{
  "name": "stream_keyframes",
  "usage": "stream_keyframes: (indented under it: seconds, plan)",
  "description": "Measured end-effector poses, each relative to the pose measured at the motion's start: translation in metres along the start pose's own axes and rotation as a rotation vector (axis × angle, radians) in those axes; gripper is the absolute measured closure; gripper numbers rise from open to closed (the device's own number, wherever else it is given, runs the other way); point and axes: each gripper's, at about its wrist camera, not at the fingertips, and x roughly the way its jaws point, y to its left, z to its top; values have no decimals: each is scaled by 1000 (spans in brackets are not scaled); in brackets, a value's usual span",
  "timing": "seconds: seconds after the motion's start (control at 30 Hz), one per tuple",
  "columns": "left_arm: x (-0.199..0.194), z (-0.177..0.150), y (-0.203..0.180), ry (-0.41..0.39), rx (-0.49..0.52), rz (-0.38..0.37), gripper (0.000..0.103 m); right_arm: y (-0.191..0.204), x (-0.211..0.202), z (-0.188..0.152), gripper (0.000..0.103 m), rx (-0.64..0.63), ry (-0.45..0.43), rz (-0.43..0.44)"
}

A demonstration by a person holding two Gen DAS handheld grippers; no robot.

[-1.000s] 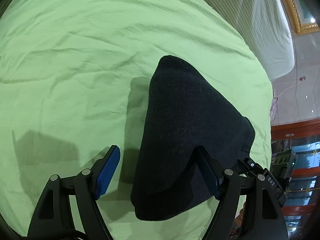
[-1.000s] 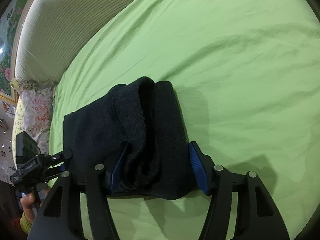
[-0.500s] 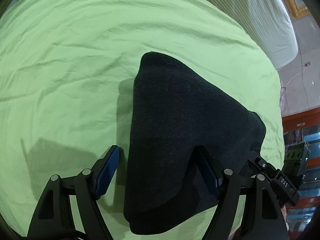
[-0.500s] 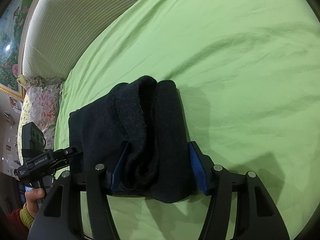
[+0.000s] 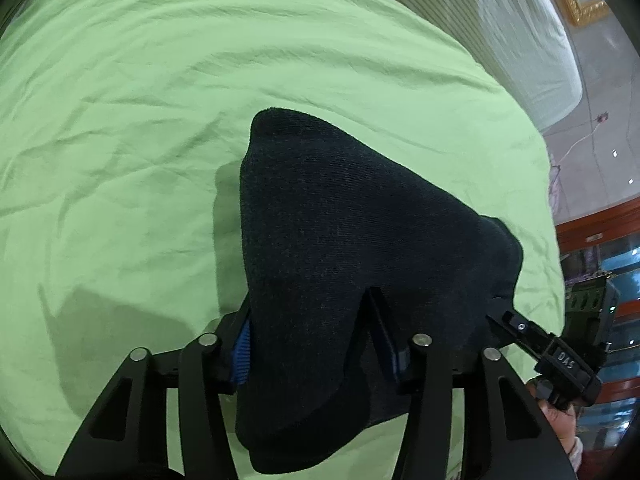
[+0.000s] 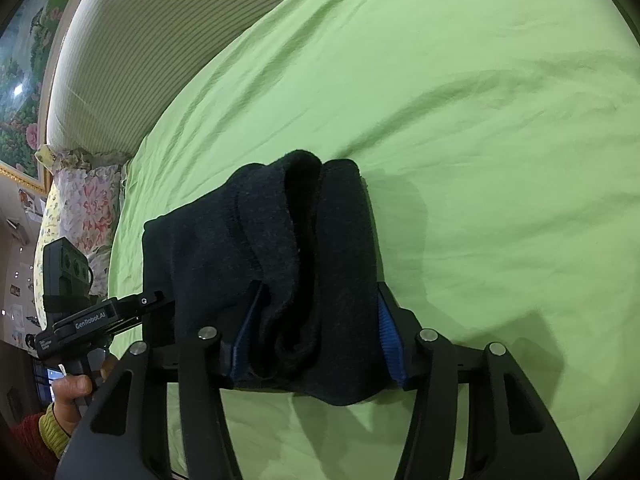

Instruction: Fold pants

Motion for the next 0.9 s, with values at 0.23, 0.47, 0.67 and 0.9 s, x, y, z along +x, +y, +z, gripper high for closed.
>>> stream_keyframes:
  seconds: [0.23,0.47,0.67,0.9]
  plan:
    - [-20,-4,4,-35,-3,-65,71,9,-7,1,62,-24,-7,25]
    - [-44,-8,4,-65,-27,-98,72,32,-19,5,64,-67,-33,48]
    - [-79,-8,16,-128,-47,-89,72,59,-17,8,64,-108,-29,88]
    - [-124,-13,44,-199,-73,-39,72,102,4,12,64,-162,-6,131]
